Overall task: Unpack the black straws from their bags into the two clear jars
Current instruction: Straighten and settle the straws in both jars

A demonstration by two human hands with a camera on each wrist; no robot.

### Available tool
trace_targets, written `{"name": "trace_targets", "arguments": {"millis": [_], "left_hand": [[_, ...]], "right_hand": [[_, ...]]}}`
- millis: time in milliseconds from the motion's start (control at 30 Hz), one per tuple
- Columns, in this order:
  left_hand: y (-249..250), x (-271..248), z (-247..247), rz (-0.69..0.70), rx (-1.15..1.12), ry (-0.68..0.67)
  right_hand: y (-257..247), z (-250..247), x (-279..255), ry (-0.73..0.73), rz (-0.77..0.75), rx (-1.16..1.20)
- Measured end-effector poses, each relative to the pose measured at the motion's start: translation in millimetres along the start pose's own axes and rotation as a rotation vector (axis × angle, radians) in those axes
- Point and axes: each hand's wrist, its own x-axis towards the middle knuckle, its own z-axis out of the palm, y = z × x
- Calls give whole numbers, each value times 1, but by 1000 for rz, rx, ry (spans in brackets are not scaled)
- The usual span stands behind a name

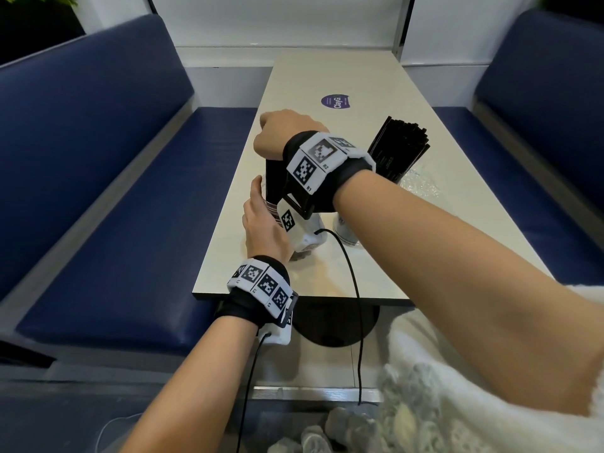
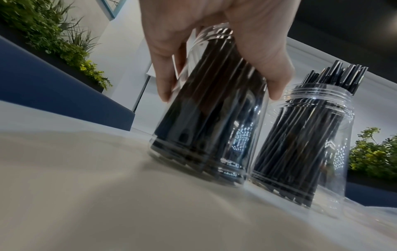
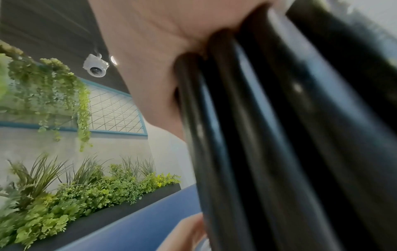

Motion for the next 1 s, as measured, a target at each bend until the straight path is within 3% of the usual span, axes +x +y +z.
{"name": "trace_targets", "arguments": {"millis": [167,233,433,533,733,867,1000], "left_hand": [[1,-1,0,5,19,11],[-1,-1,1,-2,1,4],[8,-4,-3,-21,-72,-13],[9,-2,-5,-18,-82,-25],[13,4,-4,3,-52,-59],[17,9,2,-4,-64,-94],[20,13,8,-18,-118,-89]], "right_hand": [[6,1,2,-30,11,-19],[5,3,2,-14,-66,-88],[4,-2,5,-155,-196,-297],[10,-1,7,-89,-329,-342],[30,-5,8,-21,-440,-330],[39,-6,4,-64,-277,-368],[37,0,5,56,-292,-362]]}}
